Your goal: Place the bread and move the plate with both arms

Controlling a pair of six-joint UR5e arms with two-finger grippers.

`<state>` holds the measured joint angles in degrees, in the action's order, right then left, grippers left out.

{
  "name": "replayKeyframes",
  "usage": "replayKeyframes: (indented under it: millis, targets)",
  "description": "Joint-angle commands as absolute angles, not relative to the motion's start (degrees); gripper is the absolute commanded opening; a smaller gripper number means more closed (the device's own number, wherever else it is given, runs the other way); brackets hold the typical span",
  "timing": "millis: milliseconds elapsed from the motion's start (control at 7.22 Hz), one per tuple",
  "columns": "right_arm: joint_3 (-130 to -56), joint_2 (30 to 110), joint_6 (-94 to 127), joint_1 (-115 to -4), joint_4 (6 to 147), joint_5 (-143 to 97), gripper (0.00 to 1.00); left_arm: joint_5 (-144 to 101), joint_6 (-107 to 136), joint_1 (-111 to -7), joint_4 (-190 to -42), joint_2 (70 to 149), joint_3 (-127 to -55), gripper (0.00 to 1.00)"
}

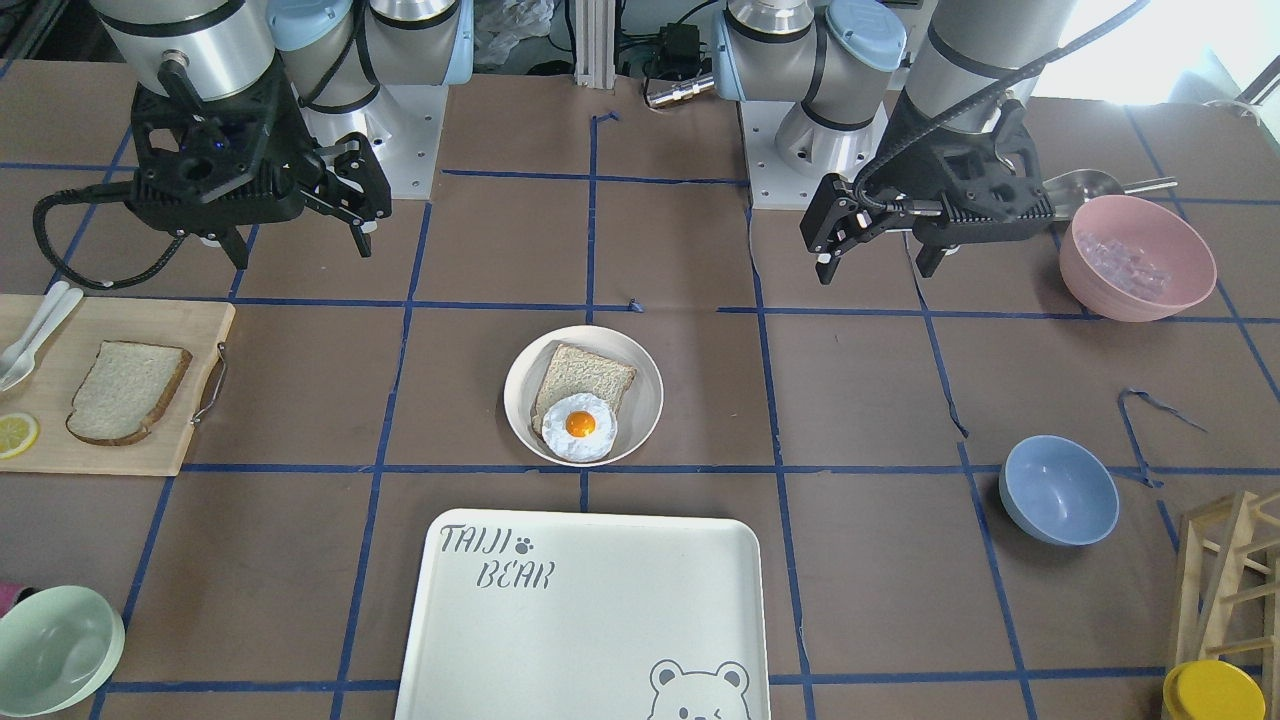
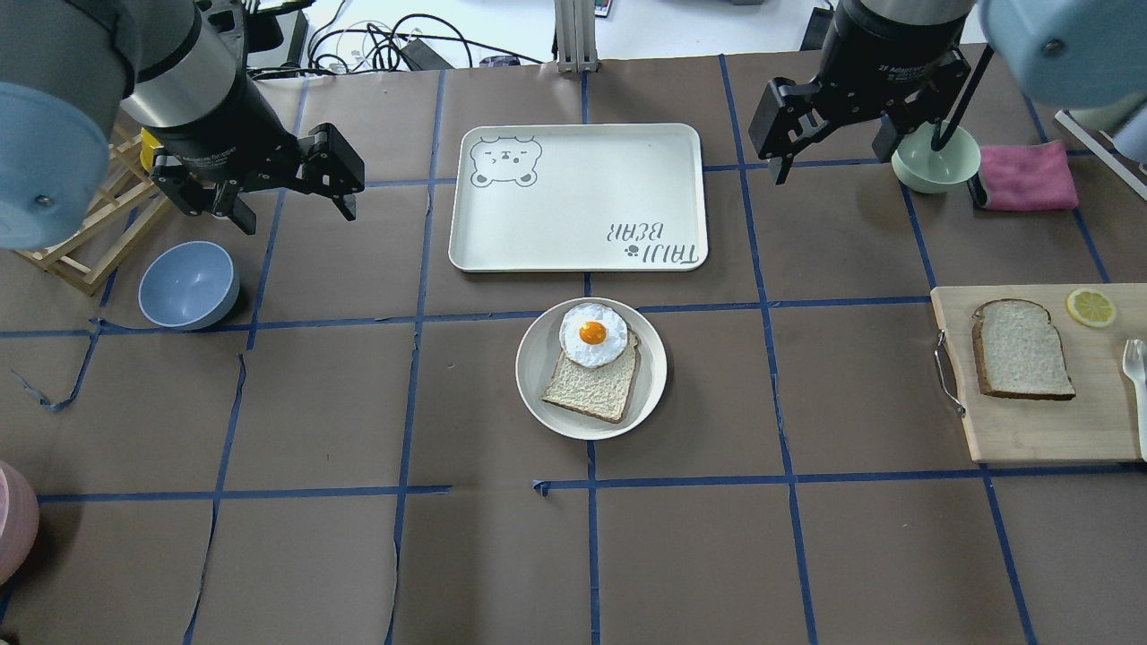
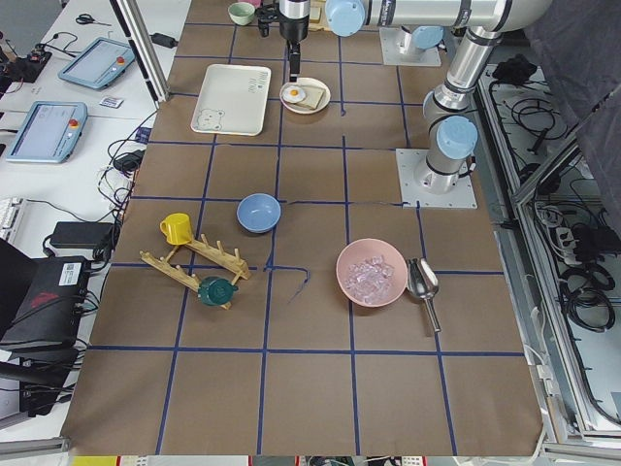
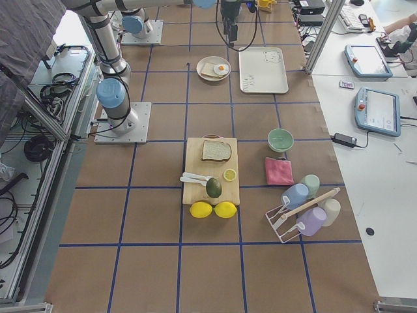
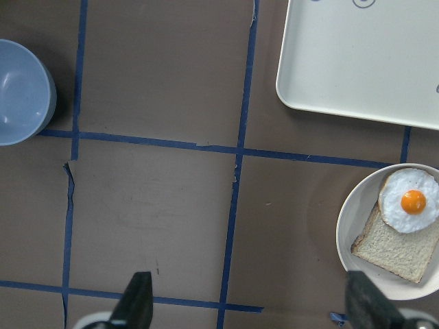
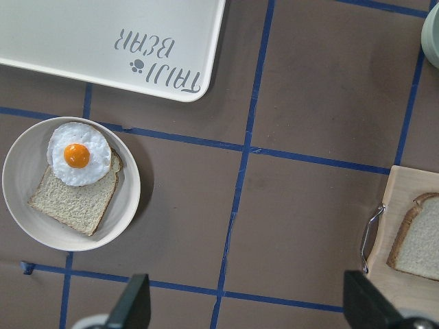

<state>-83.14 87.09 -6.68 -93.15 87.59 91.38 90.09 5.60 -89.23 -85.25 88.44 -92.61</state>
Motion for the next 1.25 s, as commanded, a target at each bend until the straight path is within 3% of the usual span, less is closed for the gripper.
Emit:
replayKeyframes:
  millis: [0, 1108]
  targets:
    - [-83.1, 87.0, -6.7, -93.1, 87.5, 91.5, 1.0, 90.1, 5.5, -89.2, -85.3, 88.4, -92.6, 1.0]
    - [-83.1, 87.5, -5.4, -93.0, 87.9, 91.1, 1.0, 90.2, 5.2, -89.1, -85.3, 88.4, -92.6, 1.0]
